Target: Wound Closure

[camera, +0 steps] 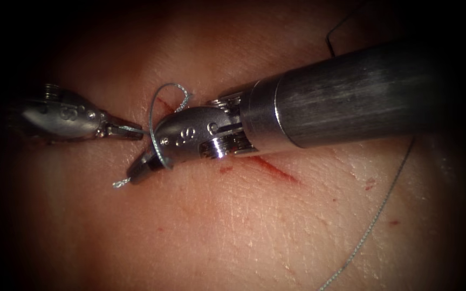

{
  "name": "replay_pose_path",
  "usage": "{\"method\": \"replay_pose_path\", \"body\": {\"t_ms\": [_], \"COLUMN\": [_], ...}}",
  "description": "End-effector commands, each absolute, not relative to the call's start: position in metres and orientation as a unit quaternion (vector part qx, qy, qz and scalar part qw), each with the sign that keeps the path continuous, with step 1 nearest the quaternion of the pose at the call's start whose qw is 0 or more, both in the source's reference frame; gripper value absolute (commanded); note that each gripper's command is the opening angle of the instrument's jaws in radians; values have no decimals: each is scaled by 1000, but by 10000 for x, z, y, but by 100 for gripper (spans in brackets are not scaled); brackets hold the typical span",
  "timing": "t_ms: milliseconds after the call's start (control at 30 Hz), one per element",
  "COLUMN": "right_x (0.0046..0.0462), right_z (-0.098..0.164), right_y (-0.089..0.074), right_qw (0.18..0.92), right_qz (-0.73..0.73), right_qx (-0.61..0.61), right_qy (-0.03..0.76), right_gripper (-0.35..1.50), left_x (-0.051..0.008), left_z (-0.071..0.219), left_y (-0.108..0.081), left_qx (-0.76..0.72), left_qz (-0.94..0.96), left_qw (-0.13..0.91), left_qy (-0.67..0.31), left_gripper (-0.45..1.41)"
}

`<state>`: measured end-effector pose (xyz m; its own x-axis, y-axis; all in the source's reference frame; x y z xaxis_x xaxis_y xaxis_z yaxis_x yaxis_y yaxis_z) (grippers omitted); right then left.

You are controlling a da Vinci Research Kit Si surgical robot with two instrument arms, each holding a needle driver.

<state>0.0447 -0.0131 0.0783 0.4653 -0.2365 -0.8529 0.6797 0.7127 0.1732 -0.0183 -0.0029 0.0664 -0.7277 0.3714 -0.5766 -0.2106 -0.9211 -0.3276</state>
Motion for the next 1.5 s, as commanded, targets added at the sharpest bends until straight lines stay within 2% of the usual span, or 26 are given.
{"method": "replay_pose_path", "body": {"t_ms": [33, 267, 633, 933, 1500], "right_x": [451, 431, 387, 341, 317], "right_z": [784, 774, 776, 795, 798], "right_y": [-135, -129, -83, -32, -5], "right_qw": [817, 813, 837, 871, 884], "right_qz": [-283, -283, -161, -85, -62], "right_qx": [257, 256, 191, 166, 143], "right_qy": [432, 441, 486, 455, 441], "right_gripper": [-35, -35, -35, -35, -35], "left_x": [-185, -152, -98, -47, -40], "left_z": [669, 666, 667, 648, 652], "left_y": [-33, -48, -118, -157, -234], "left_qx": [-333, -327, -314, -306, -302], "left_qz": [922, 925, 928, 929, 926], "left_qw": [157, 159, 162, 173, 191], "left_qy": [-120, -112, -118, -114, -123], "left_gripper": [-45, -45, -45, -45, -45]}}
